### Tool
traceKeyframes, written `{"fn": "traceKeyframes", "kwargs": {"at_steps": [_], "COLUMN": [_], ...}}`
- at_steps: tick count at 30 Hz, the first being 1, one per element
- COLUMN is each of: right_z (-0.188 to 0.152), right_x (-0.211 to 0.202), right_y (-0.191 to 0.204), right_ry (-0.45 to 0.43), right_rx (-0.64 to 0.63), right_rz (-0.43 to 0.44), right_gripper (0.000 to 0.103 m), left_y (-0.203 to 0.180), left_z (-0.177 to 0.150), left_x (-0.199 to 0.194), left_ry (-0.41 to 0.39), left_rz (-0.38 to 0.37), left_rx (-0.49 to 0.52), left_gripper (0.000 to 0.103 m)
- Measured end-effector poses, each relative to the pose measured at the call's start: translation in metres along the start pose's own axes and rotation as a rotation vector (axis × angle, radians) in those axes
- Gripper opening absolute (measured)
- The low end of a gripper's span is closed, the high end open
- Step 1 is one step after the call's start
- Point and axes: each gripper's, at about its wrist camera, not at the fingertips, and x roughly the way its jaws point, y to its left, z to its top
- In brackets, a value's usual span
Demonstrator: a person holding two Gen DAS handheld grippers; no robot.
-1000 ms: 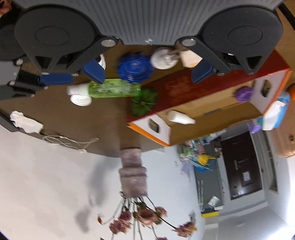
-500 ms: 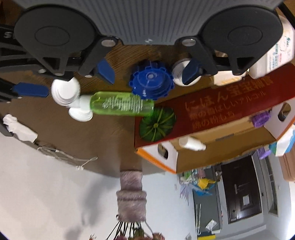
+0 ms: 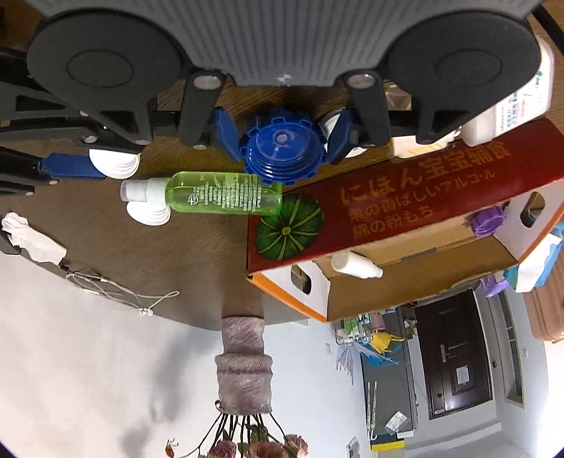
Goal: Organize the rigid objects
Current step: 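Carry the blue cap and white cap over the box with both grippers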
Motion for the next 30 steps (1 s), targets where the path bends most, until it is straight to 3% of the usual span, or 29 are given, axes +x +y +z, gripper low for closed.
{"fn": "traceKeyframes", "kwargs": {"at_steps": [11, 30], "right_z": [0.008, 0.000], "right_x": [-0.049, -0.157], "right_y": [0.026, 0.122], "right_ry": [-0.062, -0.204], "right_rx": [-0.039, -0.179], "right_rz": [0.019, 0.128], "right_gripper": [0.039, 0.039], "left_y": [0.018, 0.065], "left_z": [-0.005, -0.065], "left_x": [-0.080, -0.237], "left_ry": [-0.103, -0.254], "left_rz": [0.031, 0.142], "left_rx": [-0.080, -0.200], "left_gripper": [0.055, 0.055]}}
